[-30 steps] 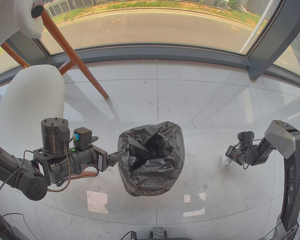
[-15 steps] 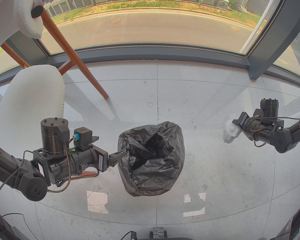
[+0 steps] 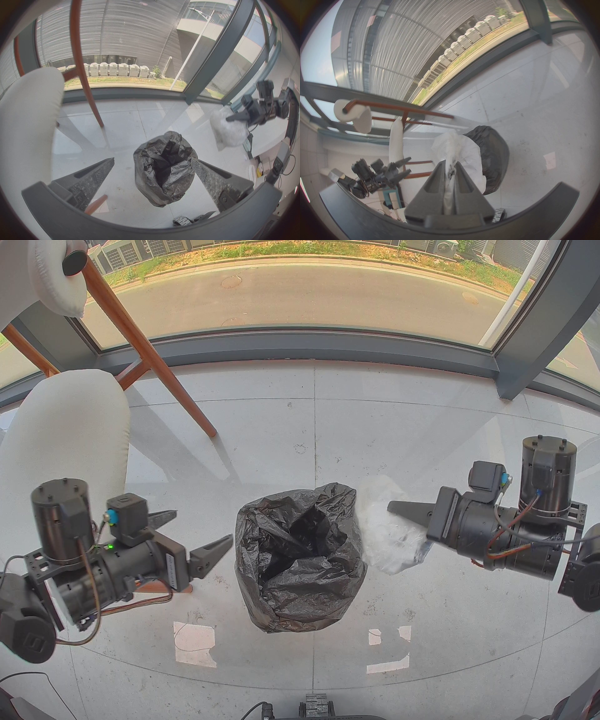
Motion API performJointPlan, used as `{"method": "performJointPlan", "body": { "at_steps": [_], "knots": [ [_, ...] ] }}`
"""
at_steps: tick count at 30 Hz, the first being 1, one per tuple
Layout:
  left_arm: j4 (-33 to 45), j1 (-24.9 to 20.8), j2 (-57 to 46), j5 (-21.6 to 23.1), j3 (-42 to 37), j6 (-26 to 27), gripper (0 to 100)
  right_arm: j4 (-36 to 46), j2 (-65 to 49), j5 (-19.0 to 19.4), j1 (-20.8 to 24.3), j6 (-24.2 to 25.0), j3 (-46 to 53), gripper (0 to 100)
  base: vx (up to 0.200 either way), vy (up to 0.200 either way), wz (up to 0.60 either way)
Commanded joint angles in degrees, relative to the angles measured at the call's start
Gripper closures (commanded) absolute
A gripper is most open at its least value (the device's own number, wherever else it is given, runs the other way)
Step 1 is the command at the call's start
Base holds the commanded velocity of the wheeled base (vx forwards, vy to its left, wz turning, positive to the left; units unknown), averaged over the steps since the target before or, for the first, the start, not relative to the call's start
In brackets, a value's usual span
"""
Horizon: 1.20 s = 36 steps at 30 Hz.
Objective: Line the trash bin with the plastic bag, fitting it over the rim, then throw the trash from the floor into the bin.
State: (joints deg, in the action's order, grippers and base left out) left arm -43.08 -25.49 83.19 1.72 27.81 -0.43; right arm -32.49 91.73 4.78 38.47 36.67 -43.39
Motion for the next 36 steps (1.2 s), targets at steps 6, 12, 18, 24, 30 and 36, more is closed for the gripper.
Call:
{"method": "performJointPlan", "body": {
  "at_steps": [6,12,18,24,30,36],
  "knots": [
    [7.49,11.60,-25.80,-3.48,-3.64,-1.33,0,-0.65,14.00,-0.38,3.89,-4.24,-11.46,100,0.000,0.000,0.00],
    [16.71,20.04,-44.43,-12.18,-8.56,-3.26,0,-0.65,18.48,-2.41,3.63,-4.33,-15.94,100,0.000,0.000,0.00],
    [17.86,20.39,-53.66,-20.70,-14.45,-5.73,0,-0.82,20.85,-2.49,3.80,-4.59,-16.64,100,0.000,0.000,0.00],
    [18.82,20.57,-60.86,-21.58,-21.13,-5.99,0,-0.91,23.58,-2.41,3.27,-7.84,-19.37,100,0.000,0.000,0.00],
    [33.94,20.39,-74.93,-14.46,-22.62,-5.73,0,-1.79,24.28,-2.23,3.27,-7.93,-20.25,100,0.000,0.000,0.00],
    [38.25,20.48,-79.50,-11.56,-24.82,-4.76,0,-7.33,26.74,-2.49,2.48,-8.19,-20.95,100,0.000,0.000,0.00]
  ]
}}
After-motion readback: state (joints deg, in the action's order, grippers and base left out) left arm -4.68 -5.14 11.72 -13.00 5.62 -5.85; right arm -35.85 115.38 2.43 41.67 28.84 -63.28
